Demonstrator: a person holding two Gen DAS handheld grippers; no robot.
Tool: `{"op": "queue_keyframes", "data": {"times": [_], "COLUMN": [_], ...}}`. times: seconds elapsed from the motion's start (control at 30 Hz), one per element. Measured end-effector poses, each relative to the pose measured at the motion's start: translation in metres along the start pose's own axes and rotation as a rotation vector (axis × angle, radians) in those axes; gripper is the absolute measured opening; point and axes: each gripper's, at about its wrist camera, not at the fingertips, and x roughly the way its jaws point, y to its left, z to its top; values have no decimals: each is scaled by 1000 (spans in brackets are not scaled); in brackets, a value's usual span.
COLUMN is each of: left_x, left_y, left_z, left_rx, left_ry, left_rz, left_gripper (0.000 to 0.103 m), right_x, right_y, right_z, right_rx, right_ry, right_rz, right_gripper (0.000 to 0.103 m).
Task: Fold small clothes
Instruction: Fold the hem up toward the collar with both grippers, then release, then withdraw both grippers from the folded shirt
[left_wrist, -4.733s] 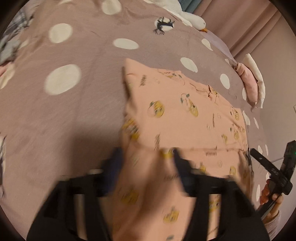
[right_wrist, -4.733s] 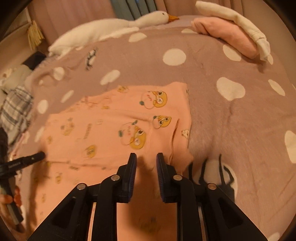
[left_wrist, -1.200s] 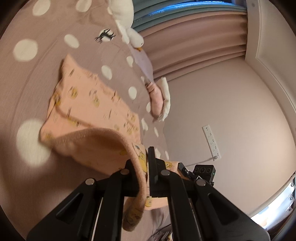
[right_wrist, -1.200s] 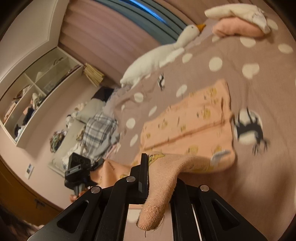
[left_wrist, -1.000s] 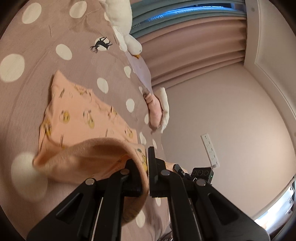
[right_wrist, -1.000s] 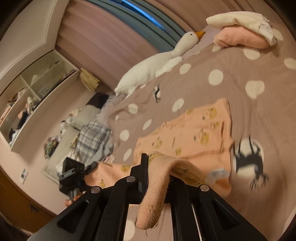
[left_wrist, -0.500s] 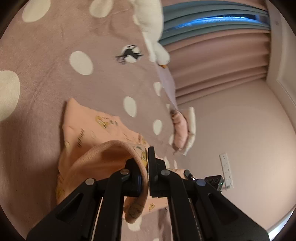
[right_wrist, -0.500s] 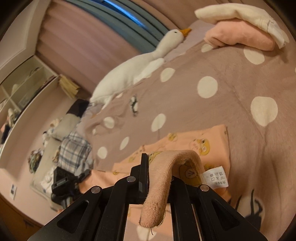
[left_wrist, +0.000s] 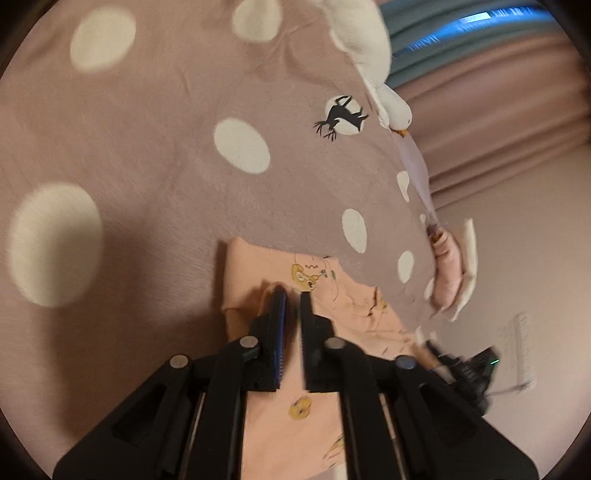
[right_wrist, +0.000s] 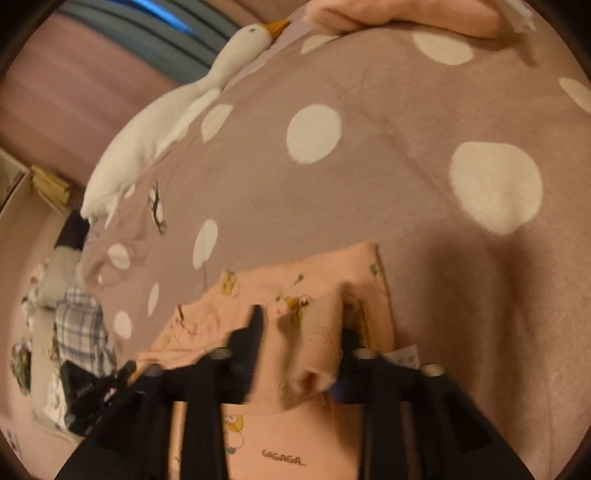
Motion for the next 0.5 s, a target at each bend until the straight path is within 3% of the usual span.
{"op": "queue_keyframes", "data": {"times": [0.13, 0.3, 0.37, 0.43, 0.5], "left_x": [-16, 12, 31, 55, 69], "left_y": [-31, -60, -61, -61, -59], "left_z": [-17, -62, -78, -86, -85], "left_rx": [180, 354, 403, 444, 442], "left_ry": [41, 219, 277, 306, 309], "left_rz": [-2, -1, 33, 101, 119], "left_gripper": [8, 6, 6, 6, 6], "right_x": [-36, -36, -21, -5, 11], "right_y": [17, 52, 60, 66, 70], "right_z": [-4, -44, -63, -78, -86], "right_rx": [-153, -452, -531, -606, -663], "right_ry": [-80, 58, 124, 172, 195], "right_rz": [-48, -23, -48, -85, -135], "right_gripper": [36, 35, 27, 24, 23]}}
